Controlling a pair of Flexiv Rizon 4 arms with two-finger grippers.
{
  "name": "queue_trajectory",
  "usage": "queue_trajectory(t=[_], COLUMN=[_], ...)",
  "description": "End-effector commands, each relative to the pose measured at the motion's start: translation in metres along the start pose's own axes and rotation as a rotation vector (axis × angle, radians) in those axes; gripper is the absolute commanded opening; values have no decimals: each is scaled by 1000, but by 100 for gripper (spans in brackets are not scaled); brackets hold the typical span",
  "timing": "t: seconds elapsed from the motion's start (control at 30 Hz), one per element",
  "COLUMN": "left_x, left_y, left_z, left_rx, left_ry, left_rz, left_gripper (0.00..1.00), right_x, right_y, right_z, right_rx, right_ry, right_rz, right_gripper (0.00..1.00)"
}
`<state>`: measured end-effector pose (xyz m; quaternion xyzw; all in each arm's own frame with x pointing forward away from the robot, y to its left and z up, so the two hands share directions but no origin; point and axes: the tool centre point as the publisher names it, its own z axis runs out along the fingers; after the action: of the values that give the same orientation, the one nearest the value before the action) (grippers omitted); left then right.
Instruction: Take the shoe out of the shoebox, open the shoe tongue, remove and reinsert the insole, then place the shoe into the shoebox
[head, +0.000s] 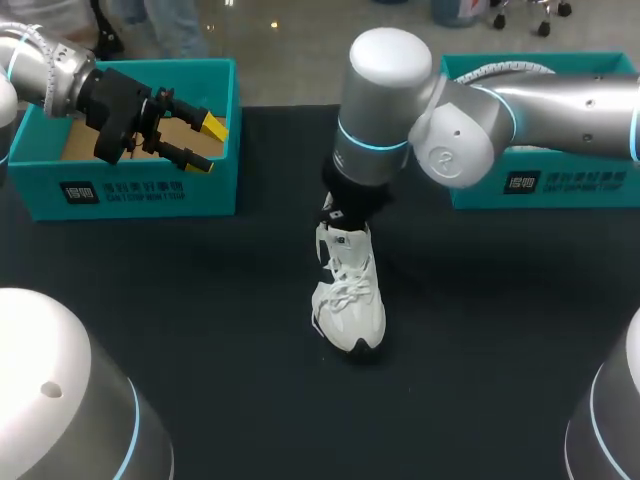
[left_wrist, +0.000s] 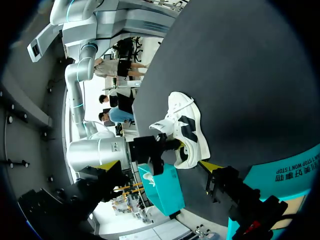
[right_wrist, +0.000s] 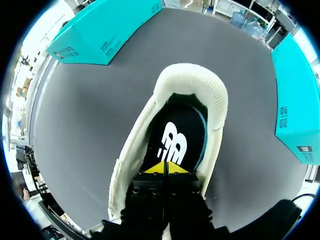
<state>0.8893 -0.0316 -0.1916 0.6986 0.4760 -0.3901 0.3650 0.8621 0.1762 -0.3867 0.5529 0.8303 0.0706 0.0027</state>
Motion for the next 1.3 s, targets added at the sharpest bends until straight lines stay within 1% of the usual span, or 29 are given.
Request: queue_trajectory(t=[0.03, 0.17, 0.33, 0.47, 0.73, 0.87, 1.03, 1.1, 1.2, 1.3], left_x=[0, 0, 0, 0, 0, 0, 0, 0, 0, 0], left_y=[1, 1, 1, 1, 1, 1, 1, 1, 1, 1], left_z=[0, 0, 0, 0, 0, 0, 0, 0, 0, 0], left_rx=[3, 3, 3, 3, 3, 3, 3, 3, 3, 3], left_ry=[2, 2, 2, 2, 2, 2, 2, 2, 2, 2], left_rz=[1, 1, 1, 1, 1, 1, 1, 1, 1, 1], left_gripper=[100, 100, 100, 100, 100, 100, 100, 100, 100, 100], right_x=[-3, -7, -12, -13, -12, -9, -5, -5, -9, -12], right_y=[1, 9, 19, 23, 22, 20, 17, 17, 20, 24], right_z=[-19, -18, -10, 0, 19, 22, 19, 12, -2, -9], right_rx=[-23, -36, -49, -48, -16, -8, -9, -16, -49, -71], right_ry=[-22, -36, -70, -89, -80, -59, -35, -46, -70, -76], right_rz=[-2, -12, -34, -46, -55, -53, -52, -58, -61, -59], right_gripper=[0, 0, 0, 0, 0, 0, 0, 0, 0, 0])
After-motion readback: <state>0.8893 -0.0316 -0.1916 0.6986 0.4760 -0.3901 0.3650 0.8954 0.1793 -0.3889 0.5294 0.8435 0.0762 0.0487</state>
